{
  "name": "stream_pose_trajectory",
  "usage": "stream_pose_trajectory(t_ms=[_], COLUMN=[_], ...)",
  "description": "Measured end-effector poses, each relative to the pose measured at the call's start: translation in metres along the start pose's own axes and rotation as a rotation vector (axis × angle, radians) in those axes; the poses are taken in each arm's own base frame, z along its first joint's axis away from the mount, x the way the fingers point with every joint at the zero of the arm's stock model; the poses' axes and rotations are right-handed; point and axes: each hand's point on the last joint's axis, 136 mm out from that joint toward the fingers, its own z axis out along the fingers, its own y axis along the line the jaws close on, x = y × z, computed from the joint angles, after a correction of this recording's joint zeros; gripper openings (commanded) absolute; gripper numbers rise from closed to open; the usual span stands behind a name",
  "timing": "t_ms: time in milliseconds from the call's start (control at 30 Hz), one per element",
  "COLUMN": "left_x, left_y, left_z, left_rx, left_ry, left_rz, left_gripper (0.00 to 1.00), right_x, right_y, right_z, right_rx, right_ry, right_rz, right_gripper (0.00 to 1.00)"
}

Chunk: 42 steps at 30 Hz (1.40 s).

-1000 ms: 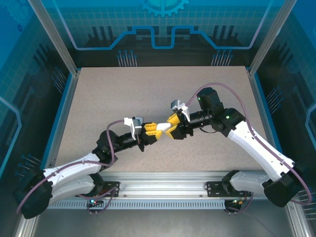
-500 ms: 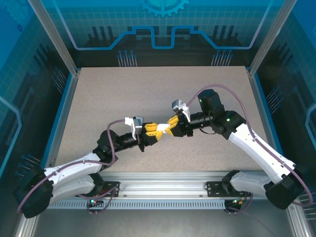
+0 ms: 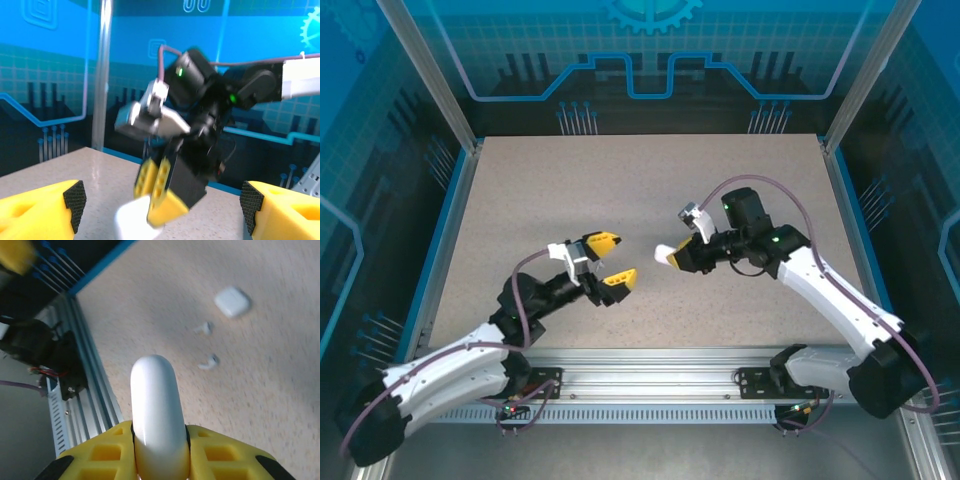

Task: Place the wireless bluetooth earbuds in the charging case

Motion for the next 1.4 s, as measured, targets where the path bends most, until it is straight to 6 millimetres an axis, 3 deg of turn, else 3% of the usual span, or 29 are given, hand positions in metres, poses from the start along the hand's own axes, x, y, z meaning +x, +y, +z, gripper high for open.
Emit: stream_pose_trajectory(t_ms=[233, 433, 600, 767, 1100, 1400], left_x=[-0.016, -0.003, 0.005, 0.007, 0.019, 0.035], left_y=[0.013, 0.022, 0.026, 0.029, 0.038, 0.058], left_z=[-0.022, -0.025, -0.024, -0.024, -0.023, -0.023], left_rx=[-0.126, -0.177, -0.189, -0.204, -0.249, -0.347], left_ry=[-0.019, 0.036, 0.066, 0.075, 0.114, 0.201], left_rz=[0.061, 0.071, 0.07, 0.068, 0.057, 0.014], left_gripper=[0.86, 0.86, 0.87, 0.87, 0.88, 0.88], right_x=[0.071, 0.099, 0.113, 0.115, 0.121, 0.078], right_y=[-0.055, -0.075, -0.083, -0.083, -0.094, -0.091], right_z=[0.056, 0.082, 0.093, 0.096, 0.09, 0.052], right_rx=[0.067, 0.071, 0.068, 0.052, 0.136, 0.259], right_ry=[0.23, 0.318, 0.359, 0.365, 0.392, 0.279], right_rz=[0.274, 0.379, 0.427, 0.443, 0.456, 0.347], right_gripper=[0.22, 0.23, 0.28, 0.34, 0.57, 0.68])
